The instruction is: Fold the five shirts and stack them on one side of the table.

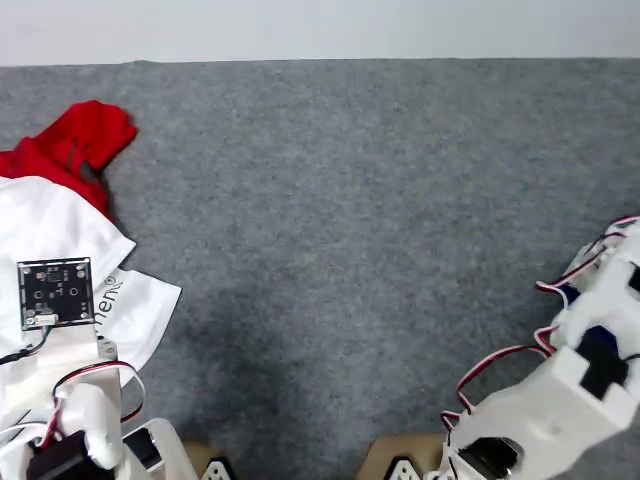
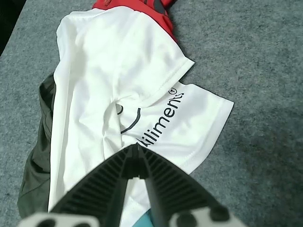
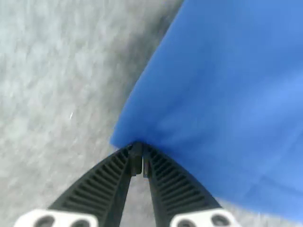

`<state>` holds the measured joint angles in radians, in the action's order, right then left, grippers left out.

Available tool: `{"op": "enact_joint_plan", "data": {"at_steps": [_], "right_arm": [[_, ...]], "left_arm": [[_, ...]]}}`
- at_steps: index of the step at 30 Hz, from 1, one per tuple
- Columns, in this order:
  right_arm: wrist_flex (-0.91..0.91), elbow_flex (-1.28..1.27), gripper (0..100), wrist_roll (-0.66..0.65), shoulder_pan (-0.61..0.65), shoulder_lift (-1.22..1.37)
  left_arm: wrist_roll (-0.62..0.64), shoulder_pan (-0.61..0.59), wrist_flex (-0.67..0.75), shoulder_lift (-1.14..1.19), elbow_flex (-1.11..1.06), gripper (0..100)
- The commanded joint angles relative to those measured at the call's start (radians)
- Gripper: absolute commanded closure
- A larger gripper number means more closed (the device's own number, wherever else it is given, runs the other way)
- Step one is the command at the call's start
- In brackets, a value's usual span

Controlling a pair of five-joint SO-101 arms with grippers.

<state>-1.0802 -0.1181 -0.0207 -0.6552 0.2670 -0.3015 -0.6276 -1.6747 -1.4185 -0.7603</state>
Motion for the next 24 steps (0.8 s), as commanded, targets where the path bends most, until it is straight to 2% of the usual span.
{"op": "enact_joint_plan", "data": {"at_steps": [1, 7, 12, 18, 24], "right_arm": [[-0.128, 0.078, 99.0, 0.072, 0.053, -0.214], [-0.326, 0.074, 99.0, 0.140, 0.173, -0.476], [-0.489, 0.074, 99.0, 0.132, 0.248, -0.565], [-0.700, 0.072, 99.0, -0.023, 0.254, -0.572], [-0.707, -0.028, 99.0, -0.149, 0.209, -0.661]], "left_arm": [[0.005, -0.003, 0.023, -0.006, 0.013, 100], [0.005, -0.003, 0.023, -0.006, 0.013, 100], [0.005, -0.002, 0.018, -0.006, 0.035, 100], [-0.083, 0.040, -0.003, 0.003, 0.061, 100], [-0.087, 0.063, -0.011, 0.071, 0.102, 100]]}}
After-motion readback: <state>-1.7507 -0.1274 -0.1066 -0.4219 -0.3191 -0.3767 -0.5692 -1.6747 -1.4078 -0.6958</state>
